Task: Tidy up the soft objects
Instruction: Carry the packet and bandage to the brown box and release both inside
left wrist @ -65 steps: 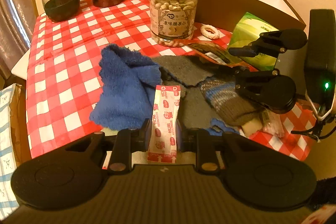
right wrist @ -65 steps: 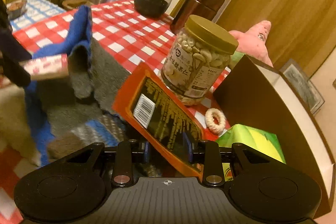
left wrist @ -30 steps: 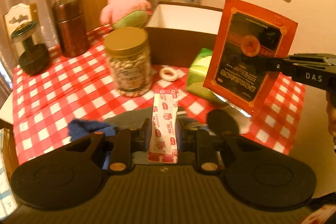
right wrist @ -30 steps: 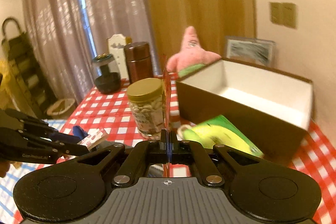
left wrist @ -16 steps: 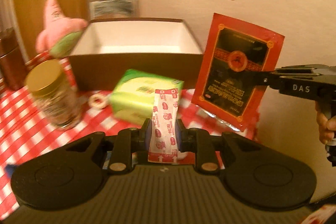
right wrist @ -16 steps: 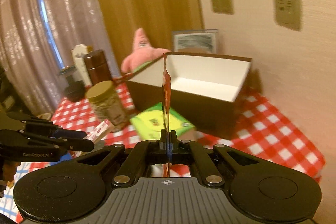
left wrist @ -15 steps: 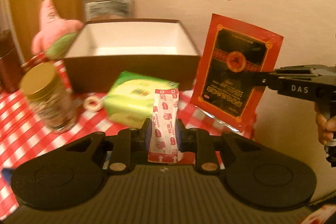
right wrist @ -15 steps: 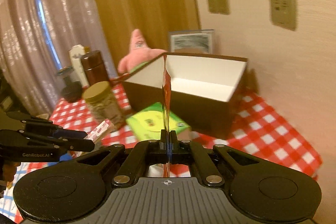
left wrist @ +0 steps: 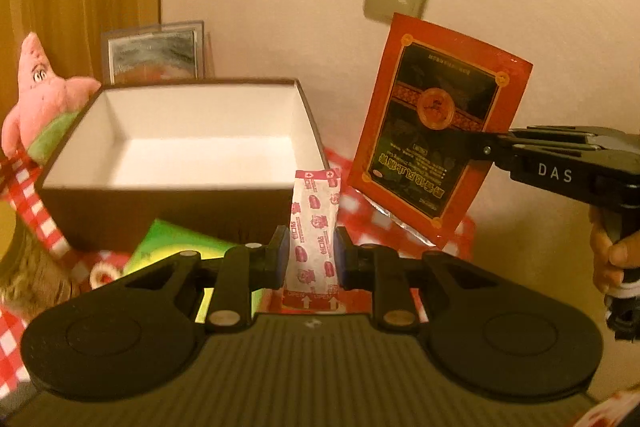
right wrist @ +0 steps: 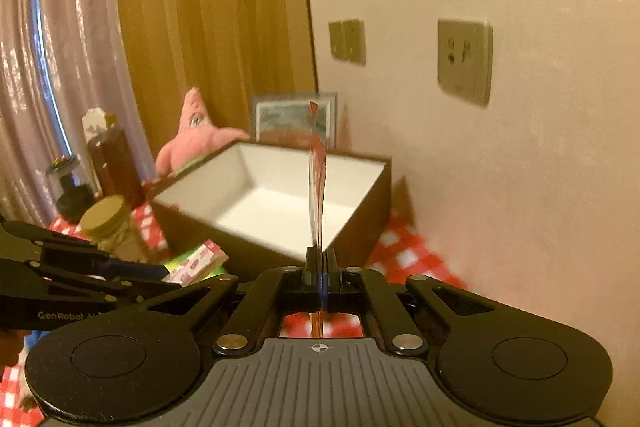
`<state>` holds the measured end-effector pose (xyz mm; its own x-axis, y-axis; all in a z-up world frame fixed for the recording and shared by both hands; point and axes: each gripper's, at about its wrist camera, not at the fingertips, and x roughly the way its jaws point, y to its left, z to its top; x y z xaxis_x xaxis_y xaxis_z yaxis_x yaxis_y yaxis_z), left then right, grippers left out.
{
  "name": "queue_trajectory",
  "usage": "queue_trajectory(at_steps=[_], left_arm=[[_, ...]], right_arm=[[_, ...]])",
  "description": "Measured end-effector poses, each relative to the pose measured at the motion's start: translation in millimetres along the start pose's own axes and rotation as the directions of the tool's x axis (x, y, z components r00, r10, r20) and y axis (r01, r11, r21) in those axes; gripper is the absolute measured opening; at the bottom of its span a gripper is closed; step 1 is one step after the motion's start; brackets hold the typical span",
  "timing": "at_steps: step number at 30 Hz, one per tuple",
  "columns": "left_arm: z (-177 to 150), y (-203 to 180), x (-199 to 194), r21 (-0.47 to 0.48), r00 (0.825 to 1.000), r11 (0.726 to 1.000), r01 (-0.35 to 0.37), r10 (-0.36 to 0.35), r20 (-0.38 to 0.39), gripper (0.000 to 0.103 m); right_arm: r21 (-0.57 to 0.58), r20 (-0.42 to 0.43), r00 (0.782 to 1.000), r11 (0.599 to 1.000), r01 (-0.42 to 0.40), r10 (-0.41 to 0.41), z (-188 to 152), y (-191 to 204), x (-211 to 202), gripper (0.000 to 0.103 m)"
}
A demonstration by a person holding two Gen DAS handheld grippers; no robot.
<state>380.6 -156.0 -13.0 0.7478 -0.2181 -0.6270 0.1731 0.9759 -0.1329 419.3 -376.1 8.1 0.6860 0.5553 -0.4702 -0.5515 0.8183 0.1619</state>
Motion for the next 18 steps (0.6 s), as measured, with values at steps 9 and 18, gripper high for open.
queue_trajectory(at_steps=[9,18], left_arm=[[60,16,43,-0.046,0.992,0.993,-0.112,0.115,0.052,0.021],[92,49,92,-0.117,0.979,0.972,-0.204,0.205,0.0,0.021]], right_arm=[[0.041,0.071,0.995,0.997,-0.068,0.065,47,-19,60,0.0],[0.136,-0.001,0.989,0.98,-0.145,0.146,61,-25,147,0.001]])
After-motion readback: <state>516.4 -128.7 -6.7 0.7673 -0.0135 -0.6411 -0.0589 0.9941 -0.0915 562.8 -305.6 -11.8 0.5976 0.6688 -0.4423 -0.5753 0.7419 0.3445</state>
